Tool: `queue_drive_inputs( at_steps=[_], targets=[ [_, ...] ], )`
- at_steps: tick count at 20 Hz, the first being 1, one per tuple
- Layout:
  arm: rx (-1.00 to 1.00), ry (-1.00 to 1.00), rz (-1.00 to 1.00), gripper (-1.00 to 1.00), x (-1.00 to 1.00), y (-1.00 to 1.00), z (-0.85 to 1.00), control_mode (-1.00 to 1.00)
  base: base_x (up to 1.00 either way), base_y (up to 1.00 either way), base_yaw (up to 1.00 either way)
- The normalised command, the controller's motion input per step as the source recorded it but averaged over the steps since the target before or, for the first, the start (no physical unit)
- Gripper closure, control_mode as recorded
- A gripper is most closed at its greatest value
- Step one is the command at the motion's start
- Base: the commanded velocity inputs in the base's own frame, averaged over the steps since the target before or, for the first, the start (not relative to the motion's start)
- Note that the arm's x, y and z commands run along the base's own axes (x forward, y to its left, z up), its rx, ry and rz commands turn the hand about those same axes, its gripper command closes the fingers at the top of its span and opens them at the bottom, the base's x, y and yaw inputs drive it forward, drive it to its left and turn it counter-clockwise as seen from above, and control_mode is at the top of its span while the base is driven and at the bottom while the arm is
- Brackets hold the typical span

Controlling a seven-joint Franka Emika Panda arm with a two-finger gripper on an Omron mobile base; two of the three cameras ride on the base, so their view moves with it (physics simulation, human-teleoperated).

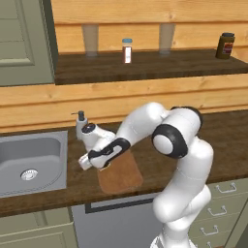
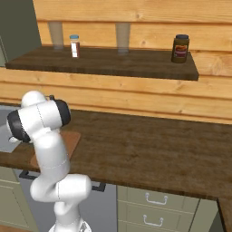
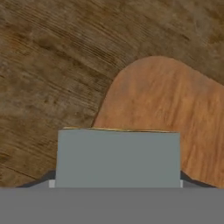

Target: Pick up the sponge from the counter and clean the cutting board by briefly scrubbing or pressing down on the cutting board. Once finished, release the sponge.

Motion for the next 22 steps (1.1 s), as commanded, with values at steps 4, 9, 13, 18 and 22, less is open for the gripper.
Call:
queue_drive_inputs(
  at_steps=[4, 9, 13, 18, 22],
  targets=[
    [0.00, 0.26, 0.00, 1.00, 0.00, -0.64, -0.35, -1.00, 0.00, 0.00, 0.00],
    [0.05, 0.23, 0.00, 1.00, 0.00, -0.72, -0.11, -1.00, 0.00, 0.00, 0.00],
    [0.13, 0.11, -0.02, 1.00, 0.00, -0.78, 0.17, -1.00, 0.00, 0.00, 0.00],
    [0.02, 0.03, 0.00, 1.00, -0.28, -0.60, 0.02, -1.00, 0.00, 0.00, 0.00],
    [0.11, 0.21, 0.00, 1.00, -0.06, -0.36, -0.42, -1.00, 0.00, 0.00, 0.00]
  ],
)
